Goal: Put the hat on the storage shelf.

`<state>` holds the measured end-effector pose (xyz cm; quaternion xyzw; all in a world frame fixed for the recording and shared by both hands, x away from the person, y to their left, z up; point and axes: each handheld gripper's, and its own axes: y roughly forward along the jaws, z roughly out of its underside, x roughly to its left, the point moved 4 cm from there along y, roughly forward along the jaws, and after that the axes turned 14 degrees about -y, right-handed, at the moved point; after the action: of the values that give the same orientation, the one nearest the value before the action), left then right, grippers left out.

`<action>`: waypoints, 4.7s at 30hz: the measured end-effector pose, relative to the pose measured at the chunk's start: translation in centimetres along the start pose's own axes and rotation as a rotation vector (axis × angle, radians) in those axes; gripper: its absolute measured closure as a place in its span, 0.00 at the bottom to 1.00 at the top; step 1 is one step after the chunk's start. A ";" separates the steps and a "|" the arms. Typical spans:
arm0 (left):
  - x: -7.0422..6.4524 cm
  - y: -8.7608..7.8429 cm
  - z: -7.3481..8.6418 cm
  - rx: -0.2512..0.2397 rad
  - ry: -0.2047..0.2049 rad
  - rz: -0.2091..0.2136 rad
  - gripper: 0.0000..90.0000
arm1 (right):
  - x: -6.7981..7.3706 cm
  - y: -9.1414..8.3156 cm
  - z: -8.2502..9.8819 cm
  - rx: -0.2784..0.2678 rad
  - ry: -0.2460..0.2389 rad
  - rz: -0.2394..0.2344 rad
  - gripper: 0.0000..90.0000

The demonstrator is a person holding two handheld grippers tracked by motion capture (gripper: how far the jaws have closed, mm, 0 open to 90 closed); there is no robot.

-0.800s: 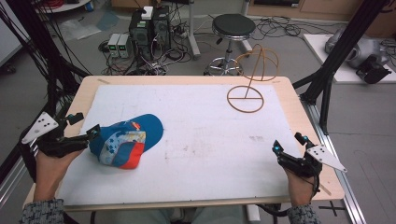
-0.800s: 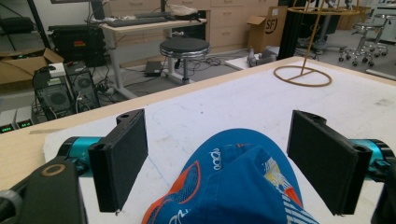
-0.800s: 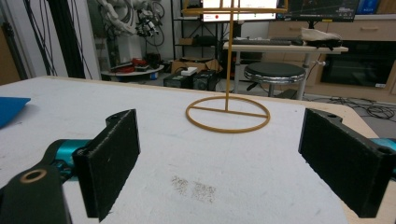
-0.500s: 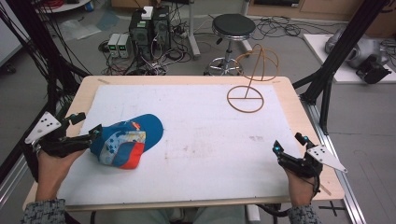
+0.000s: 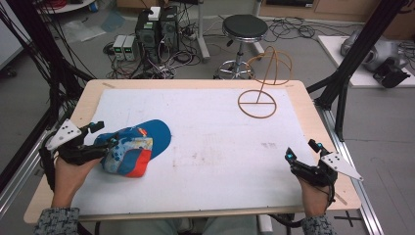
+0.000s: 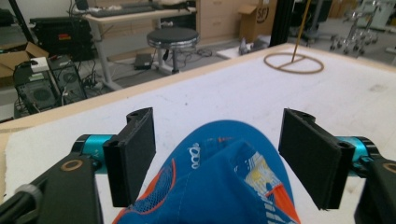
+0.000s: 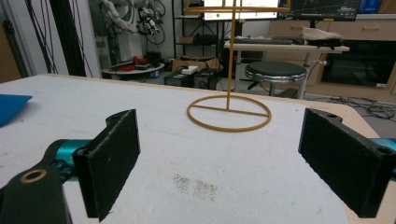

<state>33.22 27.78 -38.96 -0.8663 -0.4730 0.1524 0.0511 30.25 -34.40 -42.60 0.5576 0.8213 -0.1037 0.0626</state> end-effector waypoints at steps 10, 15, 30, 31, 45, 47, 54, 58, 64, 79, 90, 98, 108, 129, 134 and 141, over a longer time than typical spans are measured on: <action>0.3 0.8 1.1 0.062 -0.027 0.004 0.49 | 0.0 -0.1 0.0 0.000 -0.004 0.002 0.13; 0.5 1.1 1.3 0.085 -0.034 0.011 0.53 | 0.0 -0.1 -0.1 -0.001 -0.007 0.002 0.13; 0.1 1.2 1.5 0.130 -0.061 0.058 0.95 | -0.1 -0.3 0.0 0.005 -0.008 0.006 0.13; -0.1 1.2 1.5 0.125 -0.058 0.063 0.97 | -0.1 -0.3 0.0 0.004 -0.007 0.007 0.13; -3.3 3.1 -1.7 0.084 -0.035 0.147 0.98 | -0.4 -0.2 0.2 0.008 0.007 0.017 0.13; -3.4 3.5 -2.3 0.075 -0.043 0.147 0.98 | -0.4 -0.2 0.2 0.008 0.007 0.016 0.13; -3.8 4.1 -5.4 0.012 -0.079 0.171 0.98 | -0.5 -0.2 0.3 0.009 0.016 0.016 0.13; -4.5 4.5 -7.4 -0.031 -0.069 0.187 0.98 | -0.7 -0.2 0.3 0.010 0.016 0.018 0.13; -5.5 5.5 -10.1 -0.073 -0.004 0.195 0.98 | -0.8 -0.4 0.4 0.011 0.022 0.018 0.13; -8.3 10.0 -16.6 -0.100 0.067 0.241 0.98 | -0.8 -0.8 0.6 0.011 0.028 0.012 0.13; -11.9 13.7 -22.1 -0.134 0.087 0.282 0.98 | -0.8 -1.0 0.7 0.008 0.035 0.000 0.13; -15.0 16.1 -26.2 -0.154 0.109 0.325 0.98 | -1.4 -1.9 1.1 0.003 0.064 0.014 0.13; -18.3 20.6 -29.5 -0.170 0.103 0.376 0.98 | -1.9 -2.7 1.7 0.013 0.077 0.030 0.13; -22.8 28.9 -30.7 -0.186 0.055 0.492 0.98 | -1.6 -2.4 2.2 0.038 0.073 0.003 0.13; -23.5 30.2 -30.5 -0.175 0.053 0.503 0.98 | -1.5 -2.4 2.1 0.036 0.074 -0.002 0.13; -24.2 31.9 -30.1 -0.162 0.057 0.509 0.98 | -1.5 -2.4 2.2 0.044 0.077 -0.006 0.14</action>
<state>55.97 -8.20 -12.66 -0.9625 -0.2489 0.0976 -0.0450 28.59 -37.18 -44.18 0.5599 0.8222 -0.1005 0.0185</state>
